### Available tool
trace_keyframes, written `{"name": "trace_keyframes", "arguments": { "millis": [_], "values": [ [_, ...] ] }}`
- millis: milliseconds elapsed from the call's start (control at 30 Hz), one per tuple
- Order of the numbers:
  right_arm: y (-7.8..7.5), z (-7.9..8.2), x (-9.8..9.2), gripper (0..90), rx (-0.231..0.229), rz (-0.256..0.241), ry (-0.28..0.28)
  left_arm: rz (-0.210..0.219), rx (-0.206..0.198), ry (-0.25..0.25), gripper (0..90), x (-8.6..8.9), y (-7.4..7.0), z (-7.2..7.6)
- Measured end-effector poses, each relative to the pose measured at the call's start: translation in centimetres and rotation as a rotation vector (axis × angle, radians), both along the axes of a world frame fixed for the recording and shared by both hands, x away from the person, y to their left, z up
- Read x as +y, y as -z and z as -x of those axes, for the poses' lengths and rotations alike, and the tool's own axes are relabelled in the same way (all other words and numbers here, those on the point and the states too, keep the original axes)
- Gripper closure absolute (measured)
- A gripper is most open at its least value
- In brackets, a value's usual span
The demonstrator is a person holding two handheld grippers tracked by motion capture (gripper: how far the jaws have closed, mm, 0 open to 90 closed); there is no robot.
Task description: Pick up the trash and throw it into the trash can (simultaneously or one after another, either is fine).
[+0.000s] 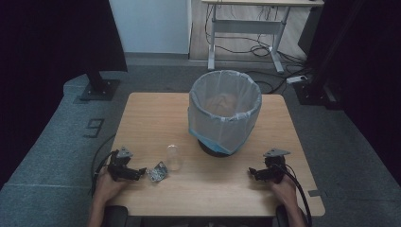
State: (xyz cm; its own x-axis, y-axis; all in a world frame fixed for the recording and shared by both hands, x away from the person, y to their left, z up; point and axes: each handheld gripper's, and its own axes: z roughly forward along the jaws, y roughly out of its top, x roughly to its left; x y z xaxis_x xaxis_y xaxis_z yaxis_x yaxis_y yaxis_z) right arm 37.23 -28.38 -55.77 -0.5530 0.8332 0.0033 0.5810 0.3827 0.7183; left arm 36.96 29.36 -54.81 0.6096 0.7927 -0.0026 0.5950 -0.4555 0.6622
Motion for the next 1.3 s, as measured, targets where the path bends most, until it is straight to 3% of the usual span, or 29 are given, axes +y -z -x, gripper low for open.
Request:
{"name": "trace_keyframes", "arguments": {
  "millis": [633, 767, 867, 1033, 1300],
  "values": [
    [0.0, 0.1, 0.0, 0.0, 0.0, 0.0, 0.012, -0.001, 0.011, -0.046, 0.0, 0.4, -0.1, -0.6],
    [0.0, 0.2, 0.0, 0.0, 0.0, 0.0, 0.013, 0.014, -0.017, -0.052, 0.0, 0.6, -0.8, -0.3],
    [0.0, 0.2, 0.0, 0.0, 0.0, -0.001, 0.013, 0.045, -0.029, -0.045, 0.0, 0.7, -1.5, 0.1],
    [0.0, 0.2, 0.0, 0.0, 0.0, -0.001, 0.014, 0.027, -0.018, -0.022, 0.0, 0.3, -1.8, 0.5],
    [0.0, 0.2, 0.0, 0.0, 0.0, -0.001, 0.015, 0.021, -0.038, 0.013, 0.0, -1.0, -2.6, 1.2]
  ]
}}
